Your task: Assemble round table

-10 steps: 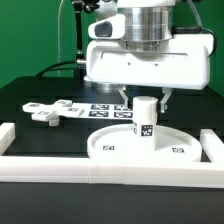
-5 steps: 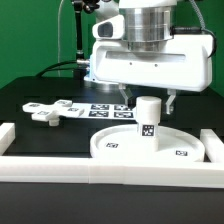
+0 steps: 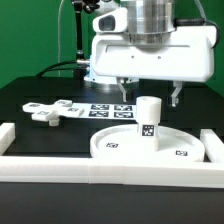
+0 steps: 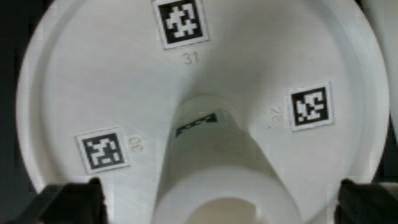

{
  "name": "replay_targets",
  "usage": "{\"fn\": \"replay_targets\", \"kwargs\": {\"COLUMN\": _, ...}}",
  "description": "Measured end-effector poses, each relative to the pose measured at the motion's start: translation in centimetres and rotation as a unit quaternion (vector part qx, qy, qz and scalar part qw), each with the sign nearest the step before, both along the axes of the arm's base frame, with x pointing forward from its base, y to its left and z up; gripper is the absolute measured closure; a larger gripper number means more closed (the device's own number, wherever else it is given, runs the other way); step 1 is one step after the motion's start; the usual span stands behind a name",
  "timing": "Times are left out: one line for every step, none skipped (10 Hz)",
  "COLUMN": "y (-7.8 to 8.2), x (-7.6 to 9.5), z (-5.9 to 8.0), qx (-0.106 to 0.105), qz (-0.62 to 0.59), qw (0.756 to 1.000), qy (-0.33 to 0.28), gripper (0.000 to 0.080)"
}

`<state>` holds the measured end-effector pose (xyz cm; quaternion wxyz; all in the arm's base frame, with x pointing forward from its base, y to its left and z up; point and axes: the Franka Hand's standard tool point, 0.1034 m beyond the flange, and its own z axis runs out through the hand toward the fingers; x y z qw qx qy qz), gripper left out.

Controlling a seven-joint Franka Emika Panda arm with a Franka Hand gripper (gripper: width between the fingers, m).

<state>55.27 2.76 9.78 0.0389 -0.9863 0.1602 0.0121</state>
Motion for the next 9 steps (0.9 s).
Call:
{"fn": "replay_targets", "kwargs": {"y": -0.4, "x": -0.4, "z": 0.6, "qx": 0.001, "qz": 0.038, "qw": 0.999, "qy": -0.003, "gripper": 0.015}}
{"fn": "replay_targets", "kwargs": {"y": -0.8, "x": -1.1, "z": 1.0, "qx": 0.002, "qz": 0.066, "qw": 0.998, "qy": -0.002, "gripper": 0.015}}
{"fn": "replay_targets", "kwargs": {"y": -0.7, "x": -1.1, "z": 0.9, "qx": 0.002, "qz": 0.061, "qw": 0.998, "qy": -0.001, "gripper": 0.015}}
{"fn": "replay_targets", "kwargs": {"y": -0.7, "x": -1.1, "z": 0.8, "qx": 0.002, "qz": 0.062, "qw": 0.998, "qy": 0.0, "gripper": 0.015}}
{"fn": "replay_targets", "kwargs": {"y": -0.7, "x": -1.1, "z": 0.8, "qx": 0.002, "qz": 0.062, "qw": 0.998, "qy": 0.0, "gripper": 0.015}}
{"fn": "replay_targets", "kwargs": {"y": -0.6, "x": -1.2, "z": 0.7, "qx": 0.002, "qz": 0.062, "qw": 0.998, "qy": 0.0, "gripper": 0.015}}
{"fn": "replay_targets", "kwargs": {"y": -0.6, "x": -1.2, "z": 0.7, "qx": 0.002, "qz": 0.063, "qw": 0.998, "qy": 0.0, "gripper": 0.015}}
{"fn": "replay_targets", "kwargs": {"y": -0.8, "x": -1.3, "z": 0.7, "qx": 0.002, "qz": 0.083, "qw": 0.997, "qy": -0.002, "gripper": 0.015}}
{"fn": "replay_targets", "kwargs": {"y": -2.0, "x": -1.9, "z": 0.9, "qx": 0.002, "qz": 0.141, "qw": 0.99, "qy": -0.009, "gripper": 0.015}}
